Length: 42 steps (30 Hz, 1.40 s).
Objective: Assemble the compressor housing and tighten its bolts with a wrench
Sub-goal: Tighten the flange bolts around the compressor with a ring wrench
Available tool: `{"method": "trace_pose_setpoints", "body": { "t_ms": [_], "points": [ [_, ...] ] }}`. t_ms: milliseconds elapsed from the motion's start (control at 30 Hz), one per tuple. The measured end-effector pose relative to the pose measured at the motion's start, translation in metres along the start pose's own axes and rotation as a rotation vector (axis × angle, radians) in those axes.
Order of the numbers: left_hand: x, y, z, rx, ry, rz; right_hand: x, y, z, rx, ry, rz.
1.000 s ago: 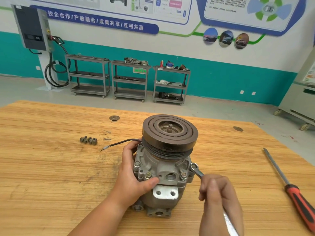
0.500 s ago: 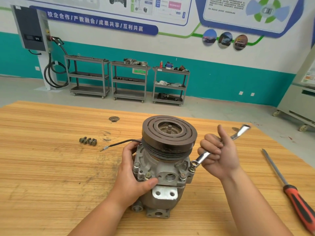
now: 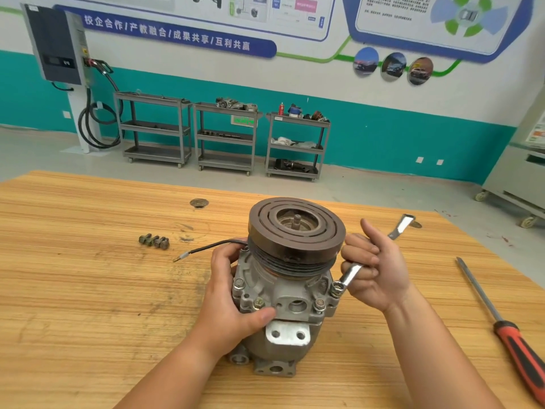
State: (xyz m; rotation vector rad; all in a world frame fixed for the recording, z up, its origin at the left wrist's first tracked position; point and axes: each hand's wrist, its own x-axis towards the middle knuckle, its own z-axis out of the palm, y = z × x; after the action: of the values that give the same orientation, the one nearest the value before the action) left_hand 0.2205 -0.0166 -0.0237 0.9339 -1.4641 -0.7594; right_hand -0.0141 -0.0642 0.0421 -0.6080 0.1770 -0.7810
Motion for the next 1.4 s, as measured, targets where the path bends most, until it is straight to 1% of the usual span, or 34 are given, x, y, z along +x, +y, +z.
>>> {"method": "trace_pose_setpoints", "body": {
  "t_ms": [67, 100, 133, 200, 267, 333, 400, 433, 500, 567, 600, 633, 667, 700, 767, 833, 933, 1000, 1067, 1167, 1200, 1233, 1300, 1333, 1400],
  "points": [
    [0.0, 0.0, 0.001, -0.007, 0.002, -0.014, -0.008, 0.0, 0.005, 0.02, -0.108, -0.036],
    [0.0, 0.0, 0.001, -0.007, 0.002, -0.016, -0.011, 0.0, 0.012, 0.003, -0.087, -0.073],
    [0.0, 0.0, 0.001, -0.004, 0.005, -0.015, -0.013, 0.002, 0.016, -0.058, -0.015, -0.132],
    [0.0, 0.001, 0.001, -0.003, 0.008, -0.006, -0.019, 0.013, 0.025, -0.236, 0.249, -0.3],
    [0.0, 0.002, 0.001, -0.007, 0.009, 0.001, -0.028, 0.029, 0.034, -0.269, 0.457, -0.502],
    [0.0, 0.003, 0.0, -0.001, 0.012, -0.005, -0.036, 0.051, 0.04, -0.279, 0.542, -0.716],
    [0.0, 0.002, 0.0, 0.021, 0.011, -0.017, -0.043, 0.078, 0.045, -0.357, 0.611, -0.88],
    [0.0, 0.001, 0.0, 0.028, 0.008, -0.018, -0.045, 0.093, 0.048, -0.45, 0.648, -0.948],
    [0.0, 0.0, 0.001, 0.024, 0.008, -0.017, -0.045, 0.117, 0.053, -0.748, 0.728, -1.037],
    [0.0, 0.0, 0.001, 0.009, 0.015, -0.012, -0.038, 0.133, 0.058, -1.083, 0.75, -1.084],
    [0.0, 0.0, 0.001, 0.0, 0.016, -0.009, -0.036, 0.137, 0.059, -1.189, 0.73, -1.125],
    [0.0, 0.0, 0.001, -0.01, 0.015, -0.011, -0.037, 0.137, 0.06, -1.216, 0.697, -1.151],
    [0.0, 0.001, 0.001, -0.02, 0.012, -0.015, -0.039, 0.133, 0.062, -1.174, 0.671, -1.164],
    [-0.001, 0.002, 0.001, -0.03, 0.01, -0.015, -0.043, 0.127, 0.064, -1.081, 0.649, -1.168],
    [-0.001, 0.003, 0.001, -0.042, 0.008, -0.01, -0.051, 0.107, 0.068, -0.805, 0.587, -1.127],
    [0.0, 0.004, 0.002, -0.041, 0.01, -0.004, -0.055, 0.083, 0.065, -0.534, 0.509, -0.944],
    [0.001, 0.005, 0.002, -0.054, 0.01, 0.006, -0.051, 0.047, 0.049, -0.305, 0.434, -0.657],
    [0.001, 0.005, 0.002, -0.056, 0.007, 0.013, -0.041, 0.03, 0.039, -0.217, 0.372, -0.512],
    [0.001, 0.004, 0.002, -0.058, 0.008, 0.013, -0.03, 0.018, 0.028, -0.214, 0.296, -0.394],
    [0.001, 0.003, 0.001, -0.046, 0.004, 0.013, -0.014, 0.005, 0.009, -0.172, 0.059, -0.198],
    [0.002, 0.003, 0.0, -0.042, 0.003, 0.01, -0.009, 0.001, 0.006, -0.141, -0.006, -0.135],
    [0.002, 0.003, 0.0, -0.039, 0.002, 0.005, -0.005, -0.001, 0.005, -0.124, -0.029, -0.087],
    [0.002, 0.002, 0.0, -0.034, 0.003, -0.002, 0.001, -0.002, 0.006, -0.108, 0.003, -0.033],
    [0.002, 0.001, -0.001, -0.031, 0.004, -0.001, 0.003, -0.001, 0.008, -0.091, 0.042, -0.035],
    [0.002, 0.001, 0.0, -0.023, 0.007, 0.003, 0.0, 0.007, 0.016, -0.102, 0.191, -0.137]
  ]
}}
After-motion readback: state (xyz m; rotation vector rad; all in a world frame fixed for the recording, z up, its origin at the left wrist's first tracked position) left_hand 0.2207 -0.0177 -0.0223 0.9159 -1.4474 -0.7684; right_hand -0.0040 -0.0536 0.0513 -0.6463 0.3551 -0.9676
